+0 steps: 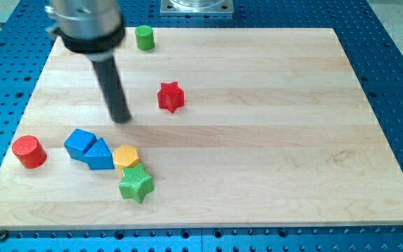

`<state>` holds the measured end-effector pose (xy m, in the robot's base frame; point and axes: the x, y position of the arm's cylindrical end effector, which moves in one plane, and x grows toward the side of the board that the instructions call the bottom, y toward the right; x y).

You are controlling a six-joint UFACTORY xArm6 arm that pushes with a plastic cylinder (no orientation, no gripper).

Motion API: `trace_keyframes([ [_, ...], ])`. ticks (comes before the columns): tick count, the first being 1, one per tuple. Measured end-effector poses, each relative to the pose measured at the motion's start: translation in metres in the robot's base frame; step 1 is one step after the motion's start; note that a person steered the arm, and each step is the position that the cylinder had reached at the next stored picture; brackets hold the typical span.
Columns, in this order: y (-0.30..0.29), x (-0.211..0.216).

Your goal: Place the hexagon right to the green circle

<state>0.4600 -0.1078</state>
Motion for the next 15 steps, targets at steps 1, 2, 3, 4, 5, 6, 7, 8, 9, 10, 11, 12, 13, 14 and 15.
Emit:
trace_keyframes([
  [1,0.063,0.058],
  [2,0.065,0.115],
  [3,0.016,0.138],
  [4,-0.038,0.139],
  [5,-0.059,0.134],
  [6,-0.037,0.108],
  [7,-0.003,0.078],
  [8,0.036,0.061],
  [9,0.05,0.08],
  [10,0.093,0.11],
  [11,0.129,0.085],
  [12,0.125,0.063],
  [13,0.125,0.048],
  [14,0.11,0.02],
  [15,0.05,0.018],
])
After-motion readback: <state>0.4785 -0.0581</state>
